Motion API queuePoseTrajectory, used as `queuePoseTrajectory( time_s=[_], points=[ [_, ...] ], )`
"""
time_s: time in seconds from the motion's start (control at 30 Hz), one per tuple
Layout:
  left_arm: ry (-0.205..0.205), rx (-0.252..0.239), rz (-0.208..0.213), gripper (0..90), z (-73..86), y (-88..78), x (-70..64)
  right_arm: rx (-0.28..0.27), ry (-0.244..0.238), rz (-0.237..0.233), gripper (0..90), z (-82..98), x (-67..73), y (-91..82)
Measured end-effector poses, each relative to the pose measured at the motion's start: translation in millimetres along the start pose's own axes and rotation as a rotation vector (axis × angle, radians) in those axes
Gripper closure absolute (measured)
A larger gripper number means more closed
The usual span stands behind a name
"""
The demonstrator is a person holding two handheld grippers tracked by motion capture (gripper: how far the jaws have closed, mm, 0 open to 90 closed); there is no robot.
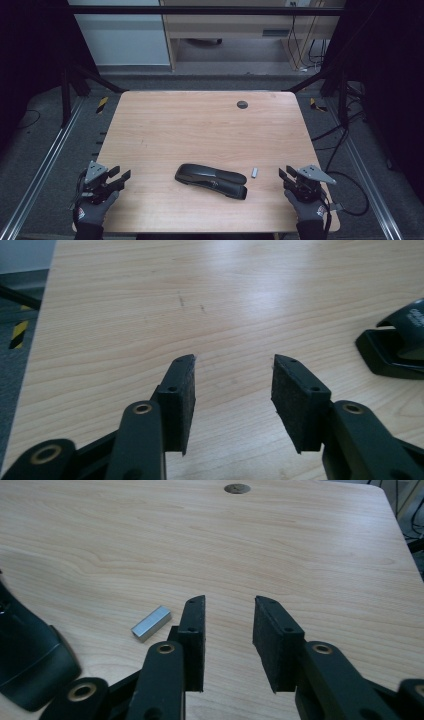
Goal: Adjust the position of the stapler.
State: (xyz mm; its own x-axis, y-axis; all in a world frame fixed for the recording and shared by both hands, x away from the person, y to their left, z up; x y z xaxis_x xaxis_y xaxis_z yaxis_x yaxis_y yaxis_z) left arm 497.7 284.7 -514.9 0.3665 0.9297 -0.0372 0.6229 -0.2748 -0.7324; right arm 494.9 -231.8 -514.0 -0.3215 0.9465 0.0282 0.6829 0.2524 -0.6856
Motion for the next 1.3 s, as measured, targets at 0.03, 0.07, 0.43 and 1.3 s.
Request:
queuePoseTrajectory(
  time_s=[0.03, 0.07, 0.43, 1.3],
  points=[
    [0.006, 0.001, 0.002, 53.3, -0.4, -0.6, -1.8, -0.001, 0.002, -0.009, 67.8, 0.3, 1.5, -1.2],
    [0.013, 0.004, 0.005, 54.4, -0.7, -1.5, -3.7, -0.006, -0.003, -0.011, 67.9, 0.2, 1.8, -1.5],
    [0.037, -0.022, 0.041, 69.3, -10.8, -9.9, -24.7, 0.014, -0.028, -0.019, 69.3, 2.4, 8.5, 0.6],
    [0.118, -0.041, 0.042, 89.8, -51.7, -7.4, -55.0, 0.017, -0.028, -0.015, 62.5, 0.6, 11.4, 2.3]
  ],
)
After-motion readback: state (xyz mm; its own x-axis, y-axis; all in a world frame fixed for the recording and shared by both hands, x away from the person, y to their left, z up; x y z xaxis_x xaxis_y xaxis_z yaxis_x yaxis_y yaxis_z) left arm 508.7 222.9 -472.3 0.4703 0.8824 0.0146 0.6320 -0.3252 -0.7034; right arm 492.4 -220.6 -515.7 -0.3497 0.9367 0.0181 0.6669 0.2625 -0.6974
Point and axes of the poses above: each handheld gripper's, and its own axes: y roughly forward along the jaws, z roughly out of its underside, x roughly to its left, the point moved 10 cm from there along y, roughly forward along the jaws, and after that the axes turned 15 degrees about x, right-handed, at the moved point
